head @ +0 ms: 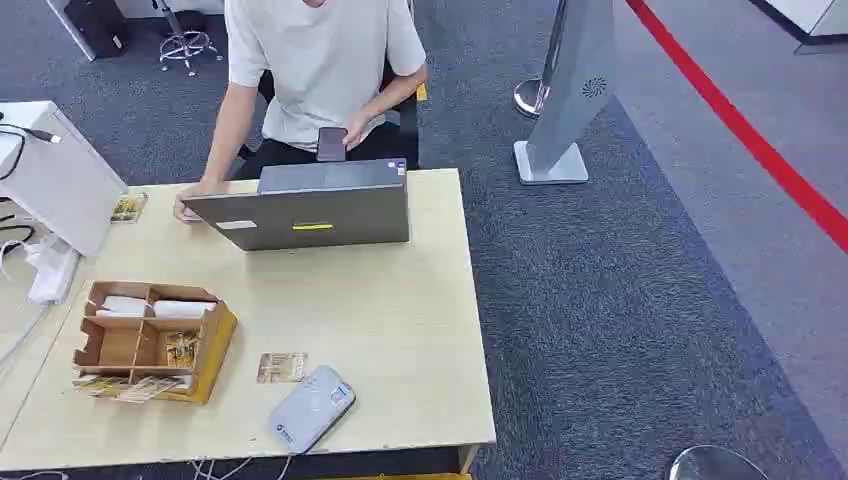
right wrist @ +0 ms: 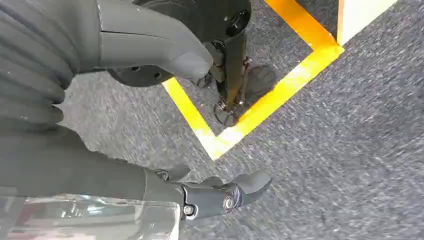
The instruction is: Pass the card to the sensor for recognition and then transmit it.
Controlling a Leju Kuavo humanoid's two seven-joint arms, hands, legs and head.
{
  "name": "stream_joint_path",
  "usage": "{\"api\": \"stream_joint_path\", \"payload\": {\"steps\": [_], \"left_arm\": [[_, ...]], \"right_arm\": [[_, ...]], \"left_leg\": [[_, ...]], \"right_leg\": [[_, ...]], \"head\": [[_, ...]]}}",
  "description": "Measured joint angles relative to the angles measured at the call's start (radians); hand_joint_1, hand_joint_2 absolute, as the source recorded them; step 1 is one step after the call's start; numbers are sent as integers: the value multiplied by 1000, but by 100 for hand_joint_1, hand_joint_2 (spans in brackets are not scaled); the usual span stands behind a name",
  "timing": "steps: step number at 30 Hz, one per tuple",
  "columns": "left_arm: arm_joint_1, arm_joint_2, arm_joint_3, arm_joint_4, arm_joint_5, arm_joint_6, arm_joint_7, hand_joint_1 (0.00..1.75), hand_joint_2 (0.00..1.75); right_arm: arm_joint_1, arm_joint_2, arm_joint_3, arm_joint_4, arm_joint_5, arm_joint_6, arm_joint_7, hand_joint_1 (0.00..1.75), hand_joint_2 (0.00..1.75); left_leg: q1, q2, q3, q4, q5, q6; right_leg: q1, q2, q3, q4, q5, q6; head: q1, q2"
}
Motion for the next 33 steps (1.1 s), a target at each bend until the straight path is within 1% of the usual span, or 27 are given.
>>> {"api": "stream_joint_path", "payload": {"steps": [3, 6, 11, 13, 16, 18, 21, 25, 33], "left_arm": [[2, 1, -11, -92, 32, -5, -43, 0, 175], [1, 6, -23, -190, 38, -21, -86, 0, 175], [4, 20, -53, -314, 19, -39, -127, 0, 175], [10, 39, -74, -362, 3, -39, -144, 0, 175], [30, 66, -129, -462, -41, -22, -179, 0, 175], [46, 94, -166, -513, -70, -2, -197, 0, 175], [64, 126, -220, -562, -119, 25, -215, 0, 175], [69, 170, -290, -597, -214, 57, -232, 0, 175], [73, 249, -410, -613, -440, 104, -256, 0, 175]], "right_arm": [[-5, 4, -23, 0, 55, 31, 0, 0, 175], [-10, 5, -46, 3, 112, 65, 0, 0, 175], [-17, 10, -72, 10, 173, 104, 0, 0, 175], [-21, 11, -84, 16, 200, 121, 0, 0, 175], [-28, 13, -108, 25, 249, 157, 0, 0, 175], [-34, 14, -123, 33, 276, 179, 1, 0, 175], [-41, 16, -149, 46, 312, 205, 4, 0, 175], [-61, 16, -202, 73, 365, 238, 4, 0, 175], [-81, 18, -298, 104, 474, 306, 9, 0, 175]], "left_leg": [[0, 0, 0, 0, 0, 0], [0, 0, 0, 0, 0, 0], [0, 0, 1, 0, 0, 0], [0, 0, 1, 0, 0, 0], [1, 0, 1, 0, 0, 0], [1, 1, 1, 0, 0, 0], [1, 1, 1, 0, 0, 0], [1, 1, 1, 0, 0, 0], [1, 1, 1, 0, 0, 0]], "right_leg": [[0, 0, -1, 0, 0, 0], [0, 0, -1, 0, 0, 0], [0, 0, 0, 0, 0, 0], [0, 0, -1, 0, 0, 0], [1, 0, -1, 0, 0, 0], [1, 1, 0, 0, 0, 0], [1, 1, -1, 0, 0, 0], [1, 1, -1, 0, 0, 0], [1, 1, -1, 0, 0, 0]], "head": [[0, 0], [0, 0], [0, 0], [0, 0], [0, 0], [0, 0], [0, 0], [0, 0], [0, 0]]}}
